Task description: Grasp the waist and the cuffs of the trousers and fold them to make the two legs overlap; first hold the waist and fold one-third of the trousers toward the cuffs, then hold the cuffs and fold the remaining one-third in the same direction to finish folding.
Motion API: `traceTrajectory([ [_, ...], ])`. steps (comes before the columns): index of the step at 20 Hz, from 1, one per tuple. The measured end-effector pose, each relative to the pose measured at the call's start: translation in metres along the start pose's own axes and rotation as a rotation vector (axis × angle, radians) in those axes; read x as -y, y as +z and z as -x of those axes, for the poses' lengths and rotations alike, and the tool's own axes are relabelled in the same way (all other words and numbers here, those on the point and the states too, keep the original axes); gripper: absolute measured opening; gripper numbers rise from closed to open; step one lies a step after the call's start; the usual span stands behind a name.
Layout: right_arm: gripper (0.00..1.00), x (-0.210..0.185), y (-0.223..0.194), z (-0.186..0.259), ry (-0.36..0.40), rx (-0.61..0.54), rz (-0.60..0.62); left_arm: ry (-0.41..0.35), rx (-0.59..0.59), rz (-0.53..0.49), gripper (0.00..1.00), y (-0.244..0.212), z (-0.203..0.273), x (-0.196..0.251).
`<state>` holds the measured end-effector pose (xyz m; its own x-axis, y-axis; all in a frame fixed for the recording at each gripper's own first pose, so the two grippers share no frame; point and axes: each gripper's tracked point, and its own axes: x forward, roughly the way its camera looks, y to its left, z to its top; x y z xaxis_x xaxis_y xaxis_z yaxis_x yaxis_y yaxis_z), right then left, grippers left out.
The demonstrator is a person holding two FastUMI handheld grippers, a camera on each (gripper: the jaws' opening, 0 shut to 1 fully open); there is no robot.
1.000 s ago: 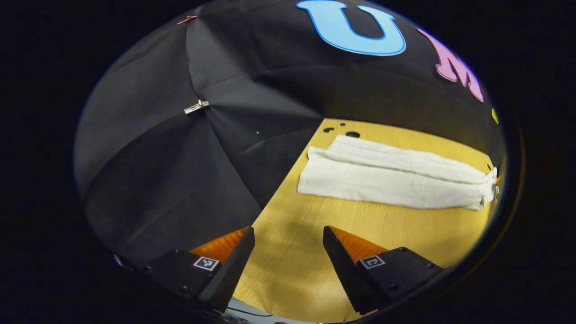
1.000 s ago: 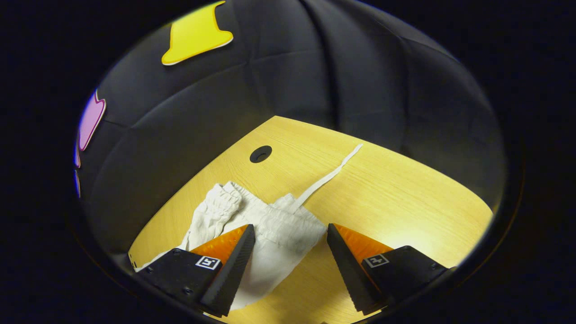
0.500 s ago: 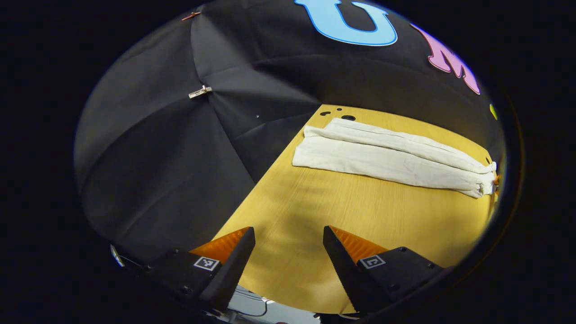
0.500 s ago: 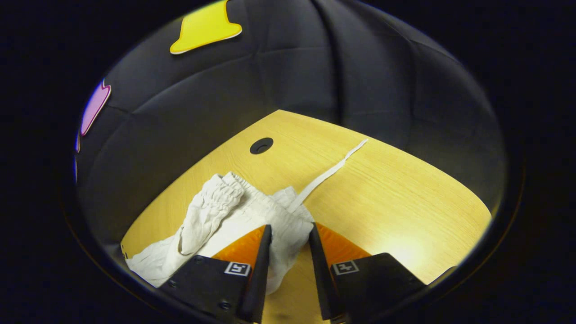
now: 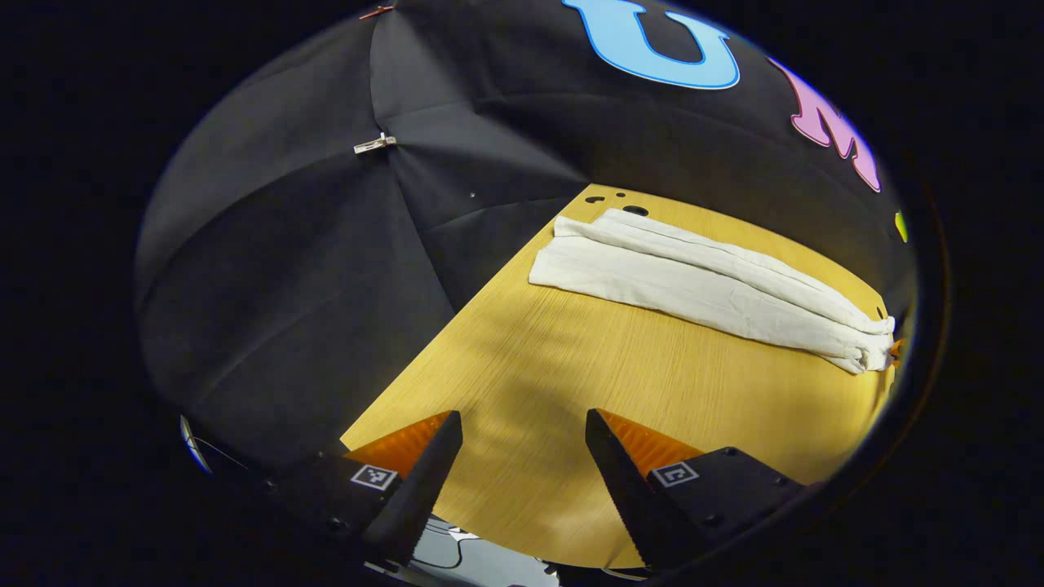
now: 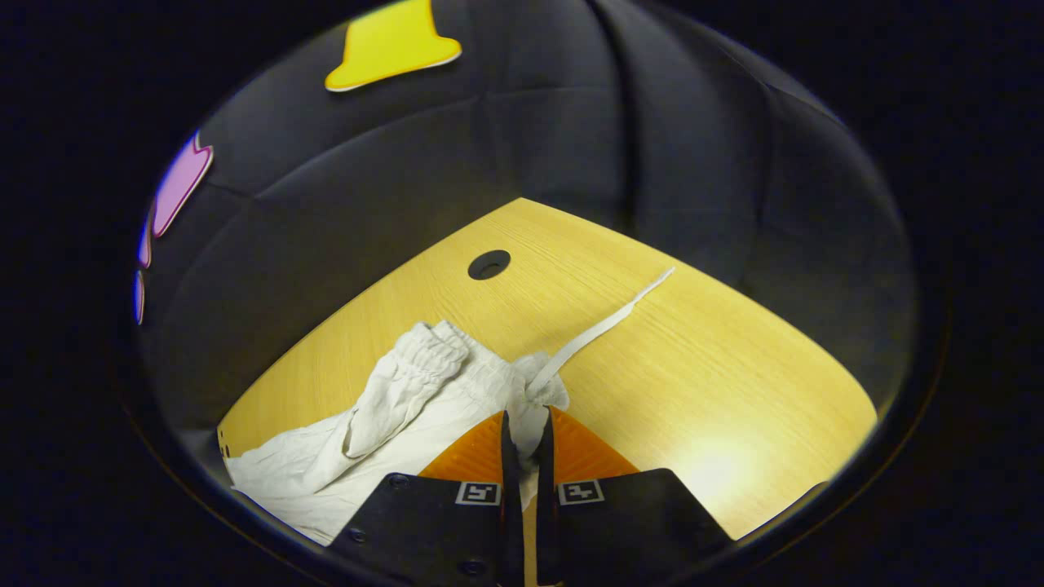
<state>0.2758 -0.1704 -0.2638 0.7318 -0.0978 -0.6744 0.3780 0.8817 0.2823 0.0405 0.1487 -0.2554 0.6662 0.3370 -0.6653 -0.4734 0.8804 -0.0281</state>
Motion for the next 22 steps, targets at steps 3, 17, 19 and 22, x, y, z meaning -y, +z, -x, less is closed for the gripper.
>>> traceTrajectory([
  [3,0.11,-0.012,0.011,0.018,0.030,0.040,0.084,-0.023,0.021,-0.014,0.97,0.005,0.000,0.010],
  [17,0.10,-0.125,0.060,0.102,0.268,0.218,0.322,-0.126,0.035,0.025,0.97,0.010,0.003,0.045],
  [19,0.10,-0.164,0.053,0.110,0.332,0.236,0.356,-0.133,0.038,0.039,0.97,0.011,0.003,0.047],
  [22,0.10,-0.215,0.036,0.125,0.472,0.248,0.351,-0.165,0.011,0.049,0.98,0.004,0.002,0.052],
])
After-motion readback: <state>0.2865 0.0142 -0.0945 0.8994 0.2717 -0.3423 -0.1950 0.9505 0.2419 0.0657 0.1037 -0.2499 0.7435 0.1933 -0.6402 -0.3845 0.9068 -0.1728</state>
